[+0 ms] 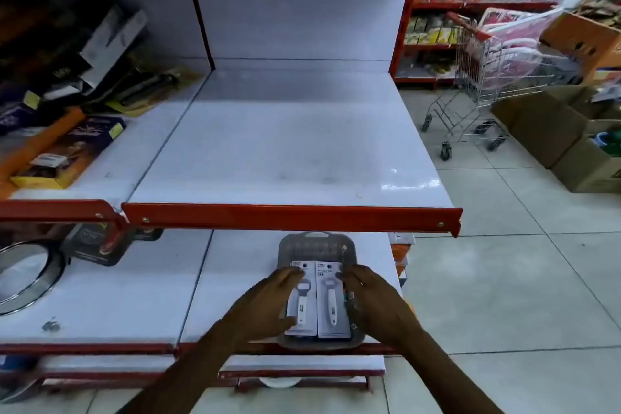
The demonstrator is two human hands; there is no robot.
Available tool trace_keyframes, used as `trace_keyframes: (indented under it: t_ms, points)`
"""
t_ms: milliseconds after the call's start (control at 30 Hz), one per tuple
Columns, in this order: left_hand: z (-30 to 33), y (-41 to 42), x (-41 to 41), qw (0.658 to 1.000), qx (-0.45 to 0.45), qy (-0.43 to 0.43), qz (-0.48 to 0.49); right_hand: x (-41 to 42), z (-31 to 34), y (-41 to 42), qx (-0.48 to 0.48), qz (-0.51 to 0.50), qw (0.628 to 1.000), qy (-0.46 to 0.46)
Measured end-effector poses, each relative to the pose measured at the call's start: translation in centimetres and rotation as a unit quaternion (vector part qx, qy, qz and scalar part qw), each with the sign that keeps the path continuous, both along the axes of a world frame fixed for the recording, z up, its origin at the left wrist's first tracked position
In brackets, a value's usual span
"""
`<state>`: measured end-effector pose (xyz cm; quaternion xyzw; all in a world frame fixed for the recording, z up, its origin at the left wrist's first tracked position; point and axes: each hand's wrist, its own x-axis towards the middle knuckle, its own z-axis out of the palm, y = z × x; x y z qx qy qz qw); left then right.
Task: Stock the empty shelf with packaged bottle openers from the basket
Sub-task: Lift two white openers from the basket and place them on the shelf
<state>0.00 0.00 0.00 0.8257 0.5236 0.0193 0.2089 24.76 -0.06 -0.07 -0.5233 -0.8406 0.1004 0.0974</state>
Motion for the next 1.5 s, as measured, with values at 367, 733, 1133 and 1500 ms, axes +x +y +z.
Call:
trace_keyframes:
  t_ms: [367, 733, 1133, 1500]
  points:
    - [-4.5, 8.6, 2.9, 0.98, -0.149, 0.119, -0.05, -3.0, -6.1, 9.0, -0.158, 0.076, 0.969, -0.173]
    - [-1.3, 4.7, 1.8, 0.996, 0.009, -0.027, 0.079, -2.7, 0.6, 5.3, -0.162, -0.067, 0.982, 0.064]
    - [21.2, -3.9, -1.8, 0.912, 0.239, -0.311, 0.121, -2.0, 23.7, -2.5, 0.049, -0.02, 0.945, 0.323]
    - [27.6, 13.7, -3.5, 0.917, 0.197, -0.335, 0.089, -4.8, 30.2, 12.9, 0.053, -0.035, 0.947, 0.316]
